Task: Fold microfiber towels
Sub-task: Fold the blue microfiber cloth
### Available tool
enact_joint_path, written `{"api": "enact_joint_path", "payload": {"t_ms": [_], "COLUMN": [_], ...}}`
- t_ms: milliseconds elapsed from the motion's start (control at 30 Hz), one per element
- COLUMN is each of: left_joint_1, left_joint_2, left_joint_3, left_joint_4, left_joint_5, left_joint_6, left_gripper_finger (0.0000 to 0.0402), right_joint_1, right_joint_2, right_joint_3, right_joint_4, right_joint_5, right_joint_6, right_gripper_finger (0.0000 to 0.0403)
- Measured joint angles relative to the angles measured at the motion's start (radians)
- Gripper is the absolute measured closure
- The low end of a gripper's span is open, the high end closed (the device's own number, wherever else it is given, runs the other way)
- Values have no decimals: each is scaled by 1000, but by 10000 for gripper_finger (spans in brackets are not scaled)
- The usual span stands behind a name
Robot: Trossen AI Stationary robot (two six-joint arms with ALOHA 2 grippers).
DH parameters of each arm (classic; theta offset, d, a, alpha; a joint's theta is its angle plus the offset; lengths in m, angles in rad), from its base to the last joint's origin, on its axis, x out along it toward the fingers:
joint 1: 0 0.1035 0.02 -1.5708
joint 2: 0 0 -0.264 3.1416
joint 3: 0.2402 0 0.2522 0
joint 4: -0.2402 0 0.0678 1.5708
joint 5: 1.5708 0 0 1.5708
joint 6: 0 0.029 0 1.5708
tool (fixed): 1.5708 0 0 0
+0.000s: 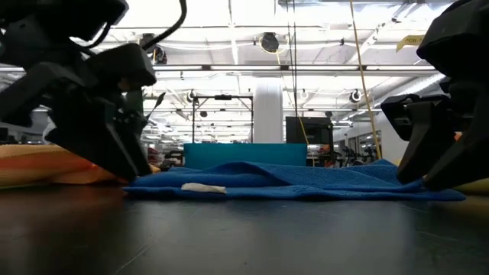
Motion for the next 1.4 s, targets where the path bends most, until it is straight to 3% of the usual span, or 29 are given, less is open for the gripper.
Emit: {"api": "enact_joint_path", "payload": {"t_ms": [400, 533, 867, 1233, 1400], "left_joint_1": [5, 6, 4, 4, 5], "left_joint_2": [50, 51, 52, 51, 51], "left_joint_3": [0, 0, 0, 0, 0], "left_joint_4": [53, 52, 53, 49, 49], "left_joint_5": [14, 13, 26, 26, 25], "left_joint_6": [3, 9, 46, 58, 58], "left_gripper_finger": [198, 241, 390, 395, 380], "right_joint_1": [0, 0, 20, 4, 5], "right_joint_2": [0, 0, 0, 0, 0], "right_joint_3": [0, 0, 0, 0, 0], "right_joint_4": [4, 5, 8, -23, -25], "right_joint_5": [0, 0, 0, 46, 60], "right_joint_6": [0, 0, -49, -60, -78], "right_gripper_finger": [302, 302, 302, 303, 319]}}
